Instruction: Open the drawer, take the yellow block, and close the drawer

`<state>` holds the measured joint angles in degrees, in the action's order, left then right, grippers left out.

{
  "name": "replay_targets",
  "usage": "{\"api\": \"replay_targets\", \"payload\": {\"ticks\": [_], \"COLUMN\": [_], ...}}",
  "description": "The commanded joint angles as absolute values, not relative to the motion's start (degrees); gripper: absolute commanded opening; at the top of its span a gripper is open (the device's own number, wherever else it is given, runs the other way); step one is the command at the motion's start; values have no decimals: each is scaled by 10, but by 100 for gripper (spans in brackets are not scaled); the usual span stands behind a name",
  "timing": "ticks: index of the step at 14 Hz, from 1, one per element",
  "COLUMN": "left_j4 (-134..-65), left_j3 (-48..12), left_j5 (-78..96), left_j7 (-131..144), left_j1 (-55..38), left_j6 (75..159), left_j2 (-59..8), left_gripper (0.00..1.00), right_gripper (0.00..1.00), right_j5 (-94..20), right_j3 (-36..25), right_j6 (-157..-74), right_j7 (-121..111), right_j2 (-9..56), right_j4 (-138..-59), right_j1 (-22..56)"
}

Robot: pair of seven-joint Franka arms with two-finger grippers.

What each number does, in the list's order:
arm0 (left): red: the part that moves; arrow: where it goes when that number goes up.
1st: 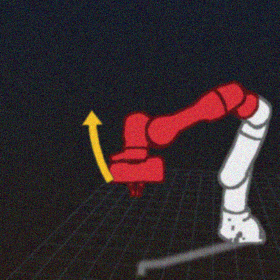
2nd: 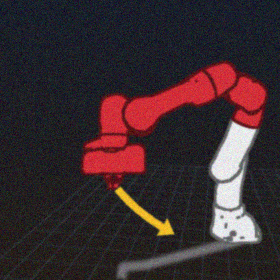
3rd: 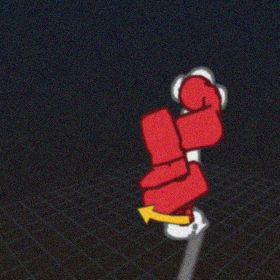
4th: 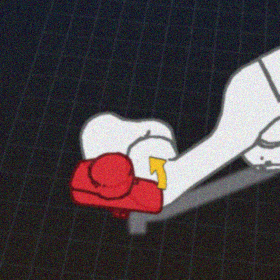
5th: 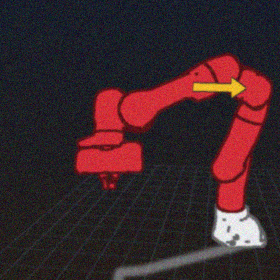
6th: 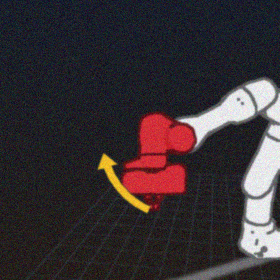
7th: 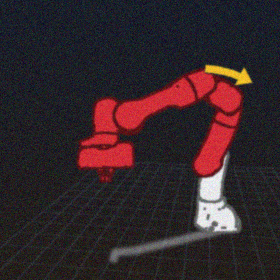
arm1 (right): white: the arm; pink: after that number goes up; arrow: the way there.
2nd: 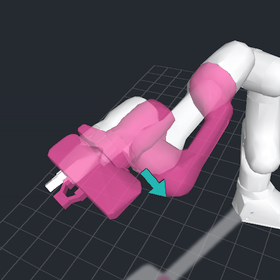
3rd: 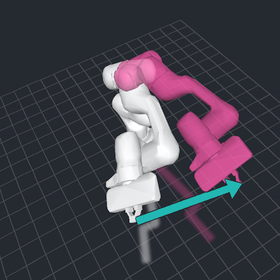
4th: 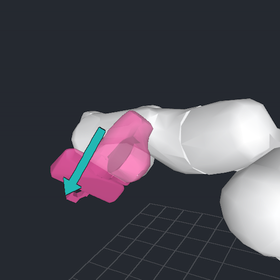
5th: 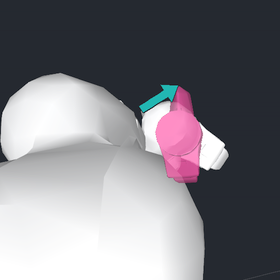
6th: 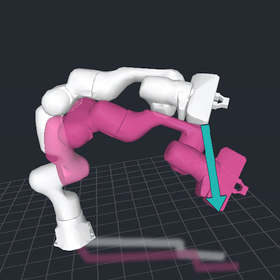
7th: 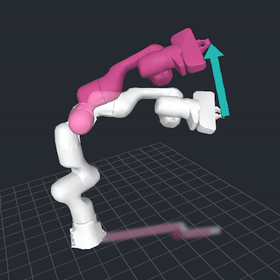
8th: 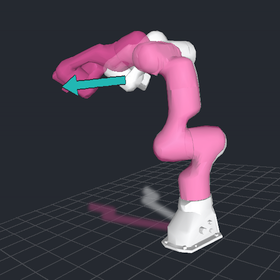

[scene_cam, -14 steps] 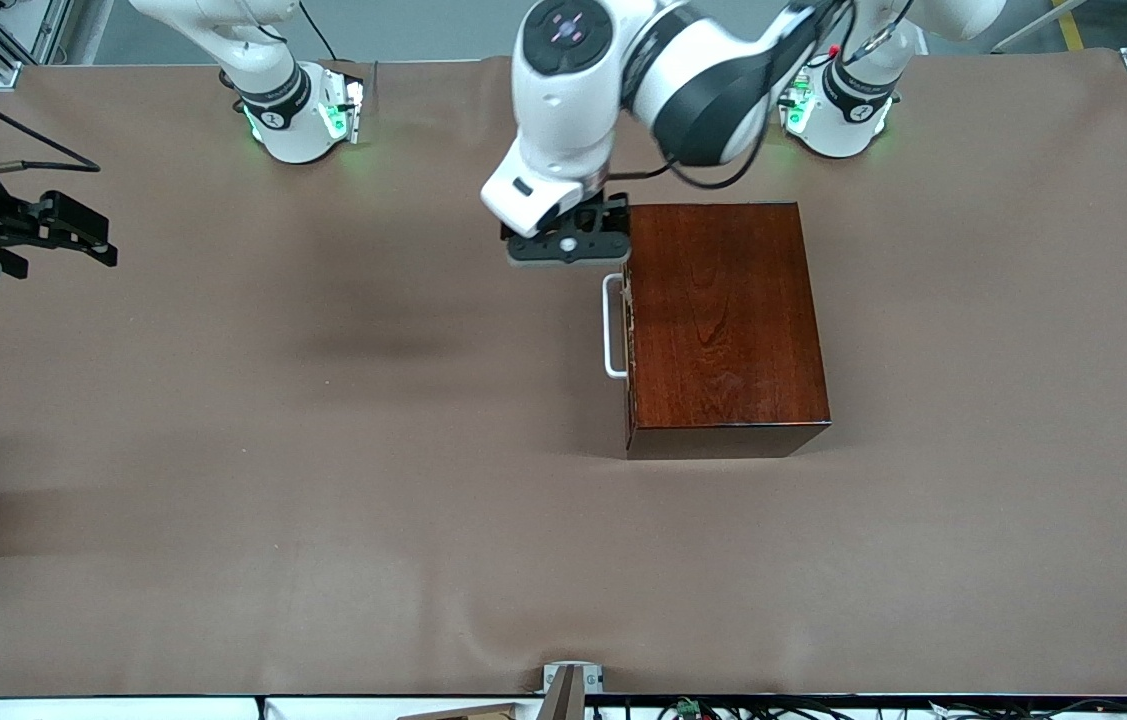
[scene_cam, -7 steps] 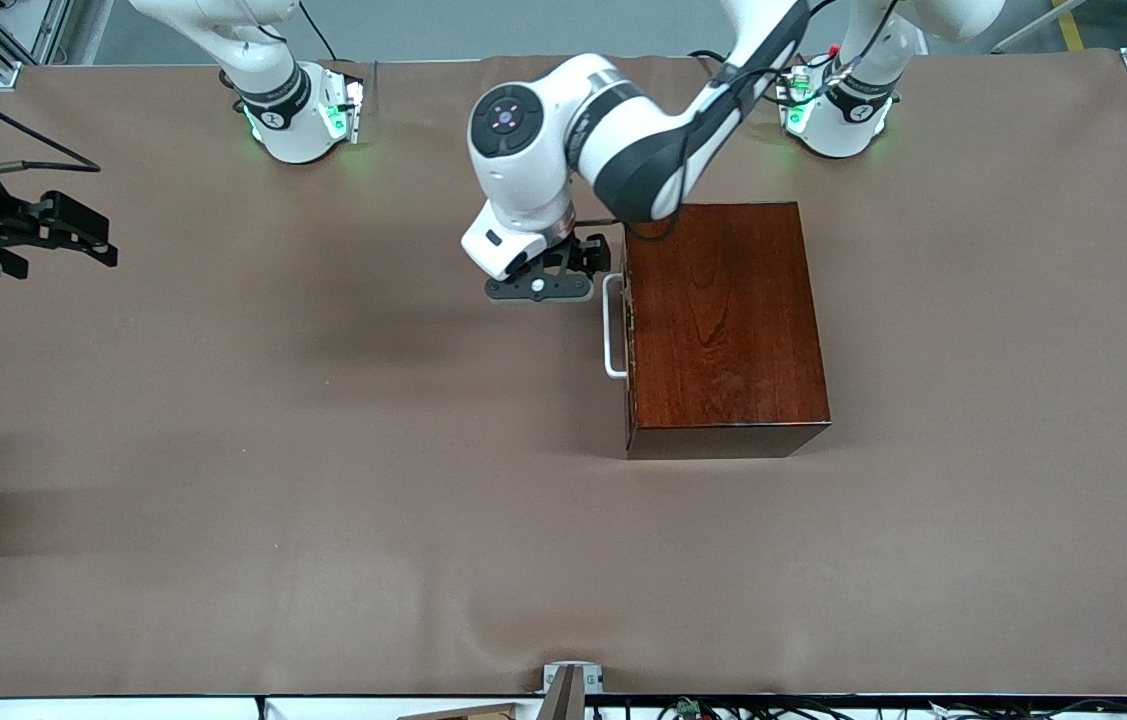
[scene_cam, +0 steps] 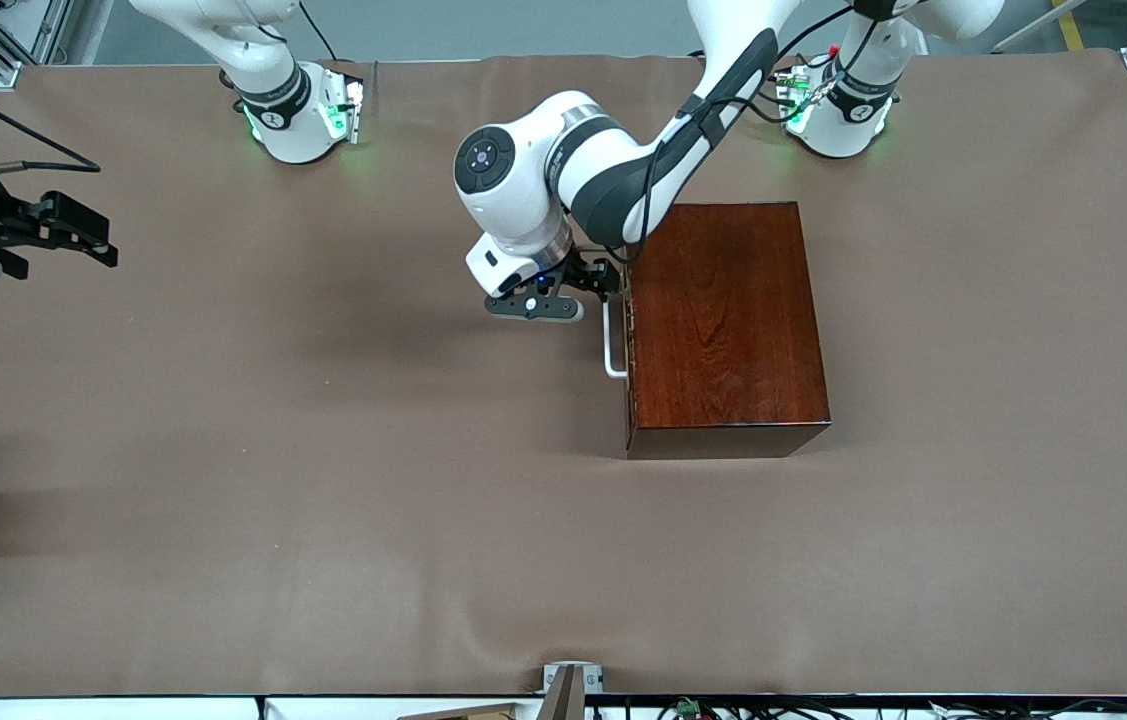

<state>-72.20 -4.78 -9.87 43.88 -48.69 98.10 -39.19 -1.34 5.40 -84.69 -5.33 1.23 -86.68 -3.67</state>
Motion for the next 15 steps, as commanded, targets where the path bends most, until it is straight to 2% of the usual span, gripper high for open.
{"api": "replay_targets", "payload": {"ticks": [1, 10, 15], "left_j4": [-715, -715, -712], "left_j3": [-45, -45, -43], "left_j5": [-127, -138, -135], "left_j7": [428, 432, 436], "left_j1": [-491, -491, -490], "left_j6": [969, 969, 1001], "left_j2": [-403, -441, -441], "left_gripper": [100, 100, 100], "right_gripper": [100, 100, 100], "right_j5": [-11, -10, -9], "right_j3": [52, 52, 51], "right_j6": [-847, -848, -849], "right_j7": [-58, -58, -58], "right_j2": [13, 13, 14], "right_j4": [-863, -863, -863], "right_j1": [-32, -30, -26]}}
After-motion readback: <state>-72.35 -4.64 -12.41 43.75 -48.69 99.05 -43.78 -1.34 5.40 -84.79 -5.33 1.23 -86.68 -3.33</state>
